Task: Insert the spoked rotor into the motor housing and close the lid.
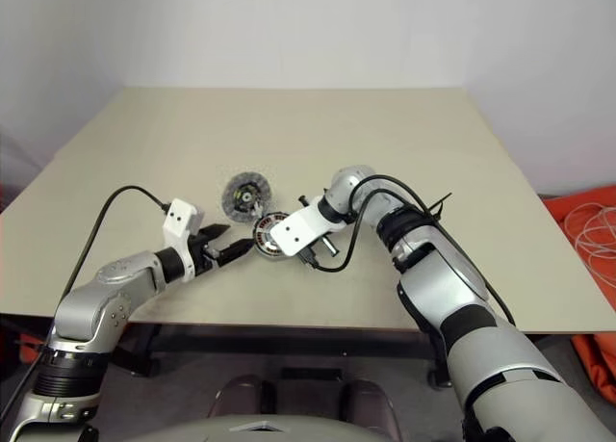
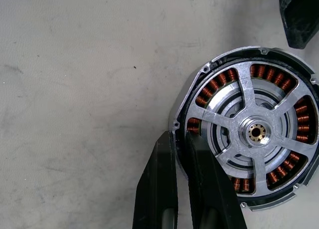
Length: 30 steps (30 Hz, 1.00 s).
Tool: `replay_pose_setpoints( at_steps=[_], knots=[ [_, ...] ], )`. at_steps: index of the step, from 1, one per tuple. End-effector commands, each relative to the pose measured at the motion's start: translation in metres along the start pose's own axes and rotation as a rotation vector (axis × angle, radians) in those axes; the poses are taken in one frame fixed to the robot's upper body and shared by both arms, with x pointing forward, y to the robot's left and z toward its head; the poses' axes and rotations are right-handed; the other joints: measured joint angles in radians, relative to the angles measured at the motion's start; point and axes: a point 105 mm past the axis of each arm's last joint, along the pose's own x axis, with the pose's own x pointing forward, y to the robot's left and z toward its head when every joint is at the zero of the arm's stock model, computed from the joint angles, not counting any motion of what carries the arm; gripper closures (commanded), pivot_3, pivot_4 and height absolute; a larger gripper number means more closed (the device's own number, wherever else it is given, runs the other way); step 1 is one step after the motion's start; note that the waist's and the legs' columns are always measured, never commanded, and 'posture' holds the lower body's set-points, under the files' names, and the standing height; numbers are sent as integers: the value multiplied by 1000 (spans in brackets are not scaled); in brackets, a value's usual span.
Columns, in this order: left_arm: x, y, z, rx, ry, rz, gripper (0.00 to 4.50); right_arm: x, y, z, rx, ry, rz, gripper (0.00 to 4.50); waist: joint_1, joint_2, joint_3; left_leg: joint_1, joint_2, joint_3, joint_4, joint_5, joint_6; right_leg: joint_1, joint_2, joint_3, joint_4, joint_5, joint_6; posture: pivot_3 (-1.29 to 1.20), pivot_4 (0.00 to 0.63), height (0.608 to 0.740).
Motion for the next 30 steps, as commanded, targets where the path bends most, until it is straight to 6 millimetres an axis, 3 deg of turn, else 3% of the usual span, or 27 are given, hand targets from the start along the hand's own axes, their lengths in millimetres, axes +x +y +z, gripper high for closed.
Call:
replay_pose_setpoints(
  at_steps=[1, 5, 9, 15, 23, 30],
  knots=[
    [0, -4, 12, 41, -39, -10, 0, -8, -8, 1, -12, 5, -27, 4499, 0, 0, 0, 0, 0, 0, 0, 0, 0, 0, 0, 0, 0, 0, 0, 0, 0, 740],
    [1, -4, 11, 41, -39, -10, 0, -13, -13, 4, 73, -43, -71, 4499, 1, 0, 0, 0, 0, 0, 0, 0, 0, 0, 0, 0, 0, 0, 0, 0, 0, 740],
    [1, -5, 8, 35, -37, -7, 0, -22, -13, 16, 343, -194, -70, 4499, 4, 0, 0, -1, 0, 0, 0, 0, 0, -1, 0, 0, 0, 0, 0, 0, 0, 740],
    [1, -6, 4, 26, -39, -2, 0, -26, 7, 13, 583, -138, -42, 4499, 11, 0, 0, -6, 0, -1, 0, 1, 5, -4, 0, 0, -2, 0, 0, 0, 0, 740],
    [1, -8, 1, 17, -42, 1, 0, -39, -20, 2, 1020, -110, -253, 4499, 13, 0, 0, -1, 0, -1, 0, 0, -1, 0, 0, 0, -1, 0, 0, 0, 0, 740],
    [1, -10, -2, 13, -41, 3, 0, -45, -25, 2, 1356, -68, -341, 4499, 31, 1, 1, 0, -1, -2, -1, 2, -4, 1, 0, 0, -1, 0, 1, 0, 0, 740]
  ],
)
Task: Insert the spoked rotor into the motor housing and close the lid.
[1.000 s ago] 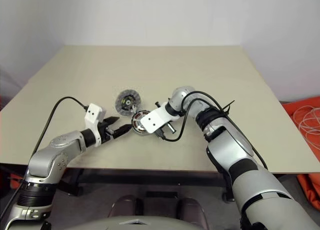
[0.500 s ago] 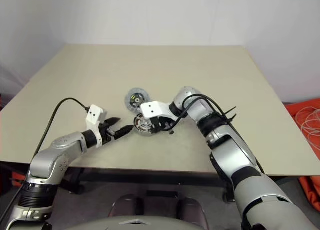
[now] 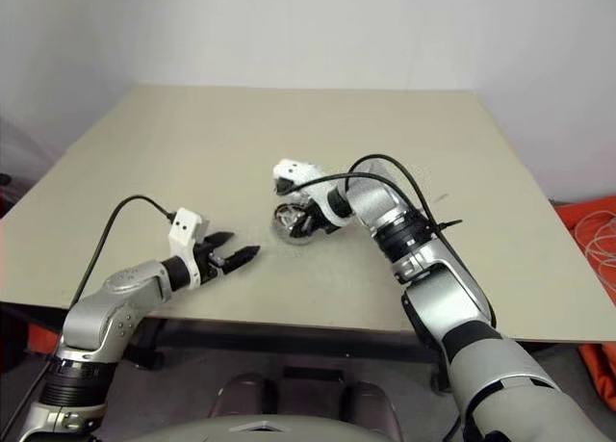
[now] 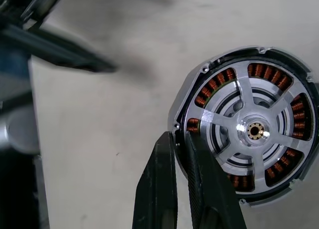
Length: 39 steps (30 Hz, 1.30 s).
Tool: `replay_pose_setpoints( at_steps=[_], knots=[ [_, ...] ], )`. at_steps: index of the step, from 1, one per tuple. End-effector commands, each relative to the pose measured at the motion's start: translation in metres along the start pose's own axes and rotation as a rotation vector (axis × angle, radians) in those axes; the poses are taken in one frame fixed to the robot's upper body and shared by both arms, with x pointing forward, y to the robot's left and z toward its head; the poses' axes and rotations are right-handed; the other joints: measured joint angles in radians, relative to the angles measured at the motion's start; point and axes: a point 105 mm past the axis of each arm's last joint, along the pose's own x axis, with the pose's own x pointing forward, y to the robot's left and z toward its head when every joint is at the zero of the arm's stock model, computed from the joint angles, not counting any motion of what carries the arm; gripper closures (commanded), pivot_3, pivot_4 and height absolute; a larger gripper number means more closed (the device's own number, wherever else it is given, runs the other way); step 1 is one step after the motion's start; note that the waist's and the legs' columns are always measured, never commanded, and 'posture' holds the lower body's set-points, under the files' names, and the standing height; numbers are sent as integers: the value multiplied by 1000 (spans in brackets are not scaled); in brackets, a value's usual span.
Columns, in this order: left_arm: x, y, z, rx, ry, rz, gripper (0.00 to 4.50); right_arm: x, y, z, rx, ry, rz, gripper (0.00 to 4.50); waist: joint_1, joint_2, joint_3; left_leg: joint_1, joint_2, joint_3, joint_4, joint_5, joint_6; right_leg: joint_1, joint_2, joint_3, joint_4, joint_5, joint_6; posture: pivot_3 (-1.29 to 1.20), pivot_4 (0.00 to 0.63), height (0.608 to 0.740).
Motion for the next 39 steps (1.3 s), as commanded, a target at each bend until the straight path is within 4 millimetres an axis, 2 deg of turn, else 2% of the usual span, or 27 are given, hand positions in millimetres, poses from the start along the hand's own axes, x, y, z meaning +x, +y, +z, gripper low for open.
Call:
replay_pose_setpoints(
  at_steps=[1, 5, 10, 15, 23, 26, 27, 29, 31, 32, 34, 37, 39],
  knots=[
    [-1, -4, 14, 43, -50, -7, 0, -14, -2, 14, 122, -19, -68, 4499, 1, 1, 0, 0, 0, 0, -1, 1, -1, 0, 0, 0, 0, 0, 0, 0, 0, 740],
    [-2, -4, 14, 44, -50, -4, 0, -12, 11, 15, 293, 17, -61, 4499, 2, 1, 0, 0, 0, 0, -2, 1, -2, 0, 0, 0, -1, 0, 0, 0, 0, 740],
    [-5, -2, 11, 40, -44, 4, 0, -6, 28, 29, 358, 3, -42, 4499, -1, 1, 0, 0, 0, 0, -4, 1, -3, -1, 0, 0, -2, 0, 1, 0, 0, 740],
    [-5, -3, 10, 41, -42, 6, 0, 2, 30, 39, 432, -44, -45, 4499, -3, 1, 1, 1, 0, 0, -6, 4, -7, -2, 1, 0, -1, 0, 1, 0, 0, 740],
    [-7, -1, 12, 51, -40, 15, 0, 16, 18, 30, 523, -40, -165, 1956, -2, 2, 1, 4, -1, 0, -11, 7, -13, -2, 1, 1, -1, -2, 4, 0, 0, 740],
    [-8, 1, 12, 54, -39, 21, 0, 15, 24, 39, 482, -60, -131, 949, -3, 2, 1, 5, -1, 0, -11, 7, -13, -2, 1, 2, -1, -3, 6, 0, 0, 740],
    [-8, 1, 13, 54, -38, 22, 0, 14, 27, 43, 466, -71, -104, 949, -3, 2, 1, 6, -1, 0, -12, 7, -13, -1, 2, 2, -1, -3, 6, 0, 0, 740],
    [-8, 2, 13, 56, -38, 23, 0, 5, 42, 63, 298, -168, 3, 949, -1, 2, 1, 8, -1, 0, -13, 7, -13, 1, 2, 2, -1, -4, 7, 0, 0, 740],
    [-8, 2, 13, 57, -39, 24, 0, -14, 62, 85, -57, -346, 142, 949, 2, 2, 1, 8, -1, 0, -13, 7, -13, 1, 1, 2, -2, -4, 8, 0, 0, 740],
    [-8, 2, 13, 57, -40, 25, 0, -21, 70, 88, -189, -391, 197, 949, 5, 2, 1, 8, -1, 0, -13, 7, -13, 2, 1, 2, -2, -4, 8, 0, 0, 740],
    [-7, 3, 14, 58, -40, 25, 0, -34, 61, 85, -486, -407, 170, 949, 5, 1, 1, 8, -1, 0, -13, 7, -12, 3, 1, 2, -3, -4, 9, 0, 0, 740],
    [-6, 4, 14, 59, -41, 25, 0, -40, 46, 76, -747, -358, 126, 949, 2, 0, 1, 9, -1, 0, -13, 6, -12, 3, 1, 2, -2, -4, 8, 0, 0, 740],
    [-6, 5, 15, 60, -41, 26, 0, -36, 36, 53, -956, -240, 136, 949, 0, 0, 1, 9, -1, 0, -12, 6, -12, 3, 1, 2, -2, -2, 4, 0, 0, 740]
  ],
)
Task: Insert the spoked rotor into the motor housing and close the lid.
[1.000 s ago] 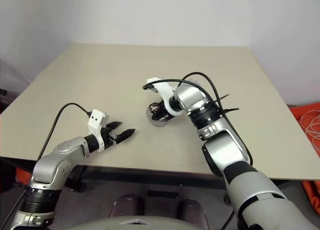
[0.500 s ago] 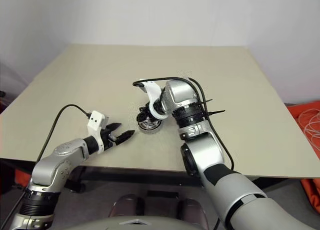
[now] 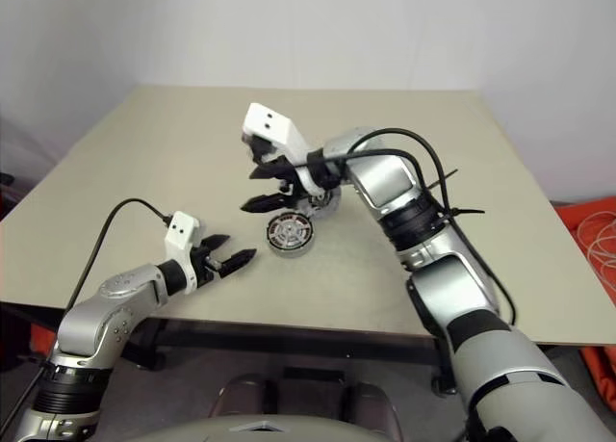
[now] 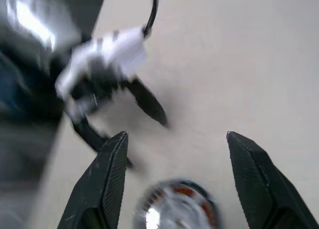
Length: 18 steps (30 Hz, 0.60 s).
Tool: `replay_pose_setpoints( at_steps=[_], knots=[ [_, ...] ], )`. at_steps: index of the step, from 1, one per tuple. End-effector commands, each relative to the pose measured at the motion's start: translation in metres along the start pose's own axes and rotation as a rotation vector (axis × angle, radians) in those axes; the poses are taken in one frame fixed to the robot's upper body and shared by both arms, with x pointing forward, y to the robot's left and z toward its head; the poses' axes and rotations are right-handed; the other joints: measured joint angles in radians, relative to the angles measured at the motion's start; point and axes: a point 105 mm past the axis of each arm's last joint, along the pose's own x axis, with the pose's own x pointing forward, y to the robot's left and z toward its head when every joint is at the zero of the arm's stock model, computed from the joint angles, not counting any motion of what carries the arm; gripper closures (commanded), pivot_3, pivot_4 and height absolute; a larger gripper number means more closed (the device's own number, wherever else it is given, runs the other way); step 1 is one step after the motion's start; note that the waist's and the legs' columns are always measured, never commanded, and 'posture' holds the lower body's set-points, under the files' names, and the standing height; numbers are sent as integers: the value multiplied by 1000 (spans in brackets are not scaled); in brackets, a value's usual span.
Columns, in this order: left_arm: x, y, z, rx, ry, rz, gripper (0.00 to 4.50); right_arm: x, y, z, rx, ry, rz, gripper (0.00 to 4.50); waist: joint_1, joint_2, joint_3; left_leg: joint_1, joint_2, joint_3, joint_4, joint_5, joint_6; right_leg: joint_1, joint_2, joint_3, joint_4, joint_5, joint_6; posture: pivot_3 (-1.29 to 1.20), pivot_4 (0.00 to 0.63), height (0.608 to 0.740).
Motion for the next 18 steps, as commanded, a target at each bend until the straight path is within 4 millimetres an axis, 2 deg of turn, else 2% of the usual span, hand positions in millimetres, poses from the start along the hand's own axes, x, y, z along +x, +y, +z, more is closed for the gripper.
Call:
replay_pose_setpoints(
  at_steps=[1, 5, 8, 12, 18],
  knots=[
    [0, 4, 16, 41, -48, 6, 0, -6, 10, -27, -380, 156, 136, 949, 0, 0, 0, 0, 0, 0, 0, 0, 0, 0, 0, 0, 0, 1, -2, 0, 0, 740],
    [1, 4, 17, 44, -50, 3, 0, -8, 18, -80, -462, 349, 253, 949, -4, 0, 0, -1, 0, 0, 4, -1, 3, 0, 0, 0, 0, 2, -3, 0, 0, 740],
    [1, 4, 17, 46, -51, 0, 0, -6, 21, -102, -489, 413, 292, 949, -7, 0, 0, -3, 1, 0, 5, -4, 8, 0, 0, 0, 0, 2, -4, 0, 0, 740],
    [1, 3, 17, 44, -51, 0, 0, 5, 16, -105, -495, 408, 256, 949, -19, 0, 0, -11, 1, 0, 10, -7, 12, -6, 0, 0, 2, 2, -4, 0, 0, 740],
    [-1, 4, 15, 39, -46, 5, 0, 8, 15, -103, -506, 400, 253, 949, -32, -1, 0, -11, 2, 0, 12, -7, 13, -5, 0, 0, 3, 3, -5, 0, 0, 740]
  ],
)
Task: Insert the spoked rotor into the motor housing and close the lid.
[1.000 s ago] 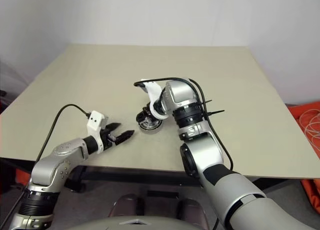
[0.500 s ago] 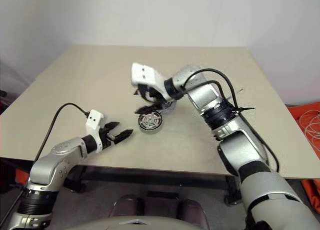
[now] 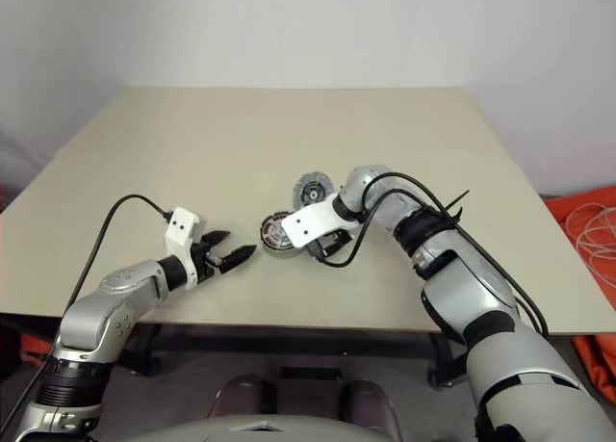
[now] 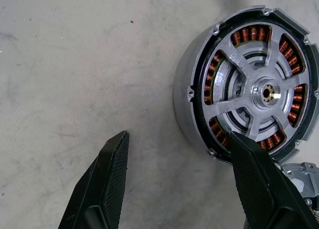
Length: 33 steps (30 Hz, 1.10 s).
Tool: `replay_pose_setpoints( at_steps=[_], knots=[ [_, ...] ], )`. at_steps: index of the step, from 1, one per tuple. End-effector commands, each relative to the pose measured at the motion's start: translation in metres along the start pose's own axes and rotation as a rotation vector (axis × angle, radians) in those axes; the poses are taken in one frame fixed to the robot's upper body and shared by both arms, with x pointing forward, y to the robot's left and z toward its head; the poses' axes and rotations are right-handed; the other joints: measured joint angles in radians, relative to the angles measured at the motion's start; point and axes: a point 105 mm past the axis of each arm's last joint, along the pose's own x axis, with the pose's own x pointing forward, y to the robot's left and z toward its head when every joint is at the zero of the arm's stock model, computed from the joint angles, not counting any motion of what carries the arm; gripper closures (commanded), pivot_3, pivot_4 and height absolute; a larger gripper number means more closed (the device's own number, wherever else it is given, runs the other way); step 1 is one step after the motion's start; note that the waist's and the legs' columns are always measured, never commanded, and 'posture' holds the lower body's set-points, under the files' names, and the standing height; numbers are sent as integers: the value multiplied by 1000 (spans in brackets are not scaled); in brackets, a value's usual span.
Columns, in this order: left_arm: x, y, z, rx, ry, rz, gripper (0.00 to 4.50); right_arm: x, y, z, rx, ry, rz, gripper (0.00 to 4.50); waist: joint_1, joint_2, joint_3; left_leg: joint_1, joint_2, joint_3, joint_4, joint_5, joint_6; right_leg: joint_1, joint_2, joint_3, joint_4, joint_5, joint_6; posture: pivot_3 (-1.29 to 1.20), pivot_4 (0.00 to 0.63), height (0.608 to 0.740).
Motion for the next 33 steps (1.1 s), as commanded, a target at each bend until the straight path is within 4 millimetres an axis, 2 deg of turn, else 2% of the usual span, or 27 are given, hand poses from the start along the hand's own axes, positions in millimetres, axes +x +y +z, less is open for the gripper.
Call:
replay_pose_setpoints(
  at_steps=[1, 10, 14, 20, 25, 33],
  knots=[
    [-4, 1, 10, 29, -35, 7, 0, -6, -11, 7, -43, -4, -37, 949, 0, 0, 0, 0, 0, 0, 0, 0, 0, 0, 0, 0, 0, 0, 0, 0, 0, 740],
    [-1, 1, 9, 24, -32, 8, 0, -5, -9, 24, -179, -14, -7, 949, 1, 0, 0, 2, 0, 0, 0, 0, 0, 0, 0, 0, 0, 0, 0, 0, 0, 740],
    [1, 1, 10, 23, -36, 9, 0, -6, -16, 29, -182, -18, -41, 1824, 3, 0, 0, 1, 0, 0, 0, 0, 1, 0, 0, 0, 0, 0, 0, 0, 0, 740],
    [2, 1, 10, 21, -40, 8, 0, -8, -19, 29, -185, -6, -47, 1824, 3, 0, 0, 1, 0, 0, 1, 0, 1, 0, 0, 0, 0, 0, 0, 0, 0, 740],
    [4, 0, 11, 24, -44, 5, 0, -8, -20, 18, -173, 34, -52, 1824, 3, 0, 0, 1, 0, 0, 1, 0, 1, 0, 0, 0, 0, 0, 0, 0, 0, 740],
    [3, 3, 11, 26, -46, 15, 0, -2, 10, 10, -171, 27, 39, 1824, 5, 0, 0, 2, 0, 0, 1, -1, 1, 1, 0, 0, -1, 0, 0, 0, 0, 740]
  ],
)
